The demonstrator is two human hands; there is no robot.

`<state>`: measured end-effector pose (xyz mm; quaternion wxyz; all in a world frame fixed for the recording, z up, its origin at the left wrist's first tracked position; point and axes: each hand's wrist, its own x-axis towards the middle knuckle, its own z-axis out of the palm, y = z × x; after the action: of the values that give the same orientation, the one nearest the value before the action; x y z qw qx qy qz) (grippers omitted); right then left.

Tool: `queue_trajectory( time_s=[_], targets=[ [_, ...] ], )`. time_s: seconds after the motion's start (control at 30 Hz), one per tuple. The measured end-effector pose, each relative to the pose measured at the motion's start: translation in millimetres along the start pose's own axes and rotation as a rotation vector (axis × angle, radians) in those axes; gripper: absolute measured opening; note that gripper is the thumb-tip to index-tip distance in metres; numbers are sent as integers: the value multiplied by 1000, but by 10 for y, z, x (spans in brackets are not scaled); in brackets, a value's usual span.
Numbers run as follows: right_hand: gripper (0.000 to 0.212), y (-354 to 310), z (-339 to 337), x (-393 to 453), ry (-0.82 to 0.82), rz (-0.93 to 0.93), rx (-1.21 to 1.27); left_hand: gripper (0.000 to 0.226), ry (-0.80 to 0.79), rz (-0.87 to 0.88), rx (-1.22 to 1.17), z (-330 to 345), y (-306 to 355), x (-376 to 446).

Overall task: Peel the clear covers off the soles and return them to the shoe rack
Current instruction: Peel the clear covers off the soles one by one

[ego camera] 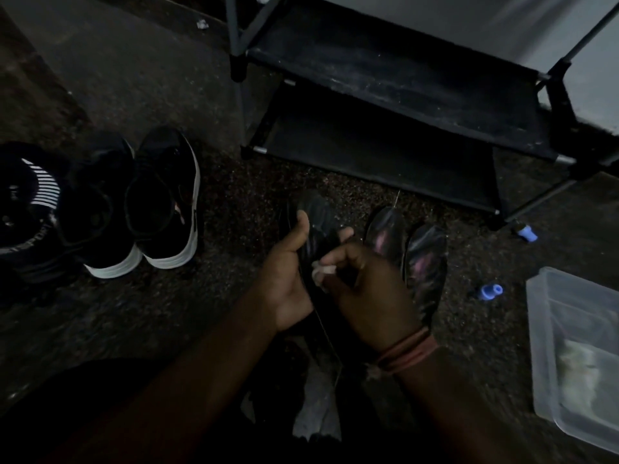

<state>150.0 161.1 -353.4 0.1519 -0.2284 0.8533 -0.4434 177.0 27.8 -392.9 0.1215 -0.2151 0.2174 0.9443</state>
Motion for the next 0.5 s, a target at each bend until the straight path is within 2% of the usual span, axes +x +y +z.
queue_trajectory(
  time_s=[0.1, 0.17, 0.27, 0.4, 0.5],
  targets=[
    [17, -26, 94, -35, -90, -133, -120, 90, 23, -25, -1, -39, 20, 15],
    [15, -7, 100, -25, -93, -173, -195, 89, 45, -40, 21, -33, -15, 30],
    [14, 38, 76, -1, 28, -209, -281, 85, 37, -43, 76, -30, -111, 55],
    [14, 160, -168, 96, 305, -176, -380, 67, -19, -66, 94, 29, -278, 22],
    [15, 114, -193, 76, 306, -157, -363, 66, -8, -65, 112, 22, -274, 23]
  ],
)
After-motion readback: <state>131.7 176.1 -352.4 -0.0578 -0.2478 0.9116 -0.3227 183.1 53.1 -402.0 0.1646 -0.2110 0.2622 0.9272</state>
